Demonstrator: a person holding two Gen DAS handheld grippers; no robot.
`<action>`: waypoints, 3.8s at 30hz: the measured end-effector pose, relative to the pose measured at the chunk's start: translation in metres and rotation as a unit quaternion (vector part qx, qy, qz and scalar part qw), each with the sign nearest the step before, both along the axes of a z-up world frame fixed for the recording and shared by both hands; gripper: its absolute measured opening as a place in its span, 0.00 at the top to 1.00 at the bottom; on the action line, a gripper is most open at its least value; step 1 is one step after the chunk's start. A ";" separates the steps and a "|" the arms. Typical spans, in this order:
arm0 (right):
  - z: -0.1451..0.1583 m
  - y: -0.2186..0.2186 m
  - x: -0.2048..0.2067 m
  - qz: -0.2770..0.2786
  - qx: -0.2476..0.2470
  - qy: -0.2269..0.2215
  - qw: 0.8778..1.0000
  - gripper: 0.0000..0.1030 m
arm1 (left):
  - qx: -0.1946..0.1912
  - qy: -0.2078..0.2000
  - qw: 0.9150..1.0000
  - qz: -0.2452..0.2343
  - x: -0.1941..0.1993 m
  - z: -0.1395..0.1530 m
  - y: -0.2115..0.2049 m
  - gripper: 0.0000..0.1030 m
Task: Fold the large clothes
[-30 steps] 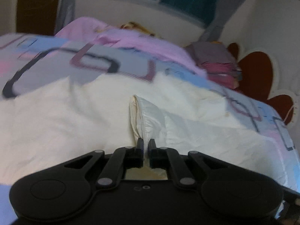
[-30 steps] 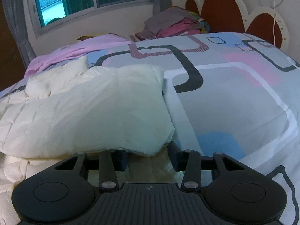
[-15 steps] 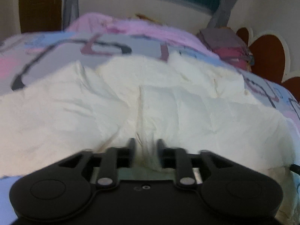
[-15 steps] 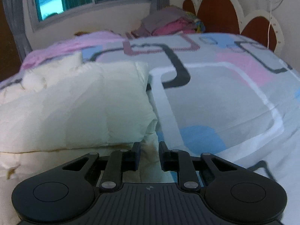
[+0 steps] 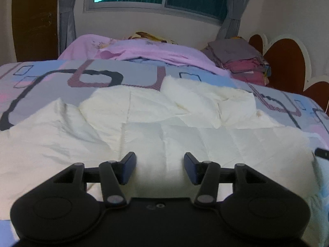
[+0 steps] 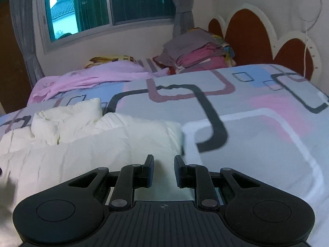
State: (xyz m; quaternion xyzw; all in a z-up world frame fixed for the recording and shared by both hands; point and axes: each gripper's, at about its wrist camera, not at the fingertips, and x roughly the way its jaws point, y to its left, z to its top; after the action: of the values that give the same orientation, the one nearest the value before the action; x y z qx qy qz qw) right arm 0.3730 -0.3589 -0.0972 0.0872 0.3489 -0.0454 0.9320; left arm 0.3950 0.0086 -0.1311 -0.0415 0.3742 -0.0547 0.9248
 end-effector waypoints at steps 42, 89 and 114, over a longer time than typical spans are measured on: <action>-0.030 0.029 -0.008 0.025 -0.039 0.043 0.998 0.34 | 0.038 0.056 0.997 0.028 -0.008 -0.025 0.012 0.38; -0.005 0.303 -0.006 0.238 -0.007 0.020 0.971 0.35 | -0.143 0.059 0.908 0.389 -0.163 -0.015 0.349 0.38; -0.028 0.296 0.007 0.220 -0.008 0.044 0.975 0.34 | -0.111 -0.067 0.931 0.341 -0.141 0.028 0.333 0.94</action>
State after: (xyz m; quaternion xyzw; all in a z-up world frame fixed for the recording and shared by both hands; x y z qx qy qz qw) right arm 0.3804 -0.0629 -0.1248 -0.0015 0.3993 0.1538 0.9038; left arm 0.2538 0.3416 -0.1029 -0.2652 0.2657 0.2204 0.9003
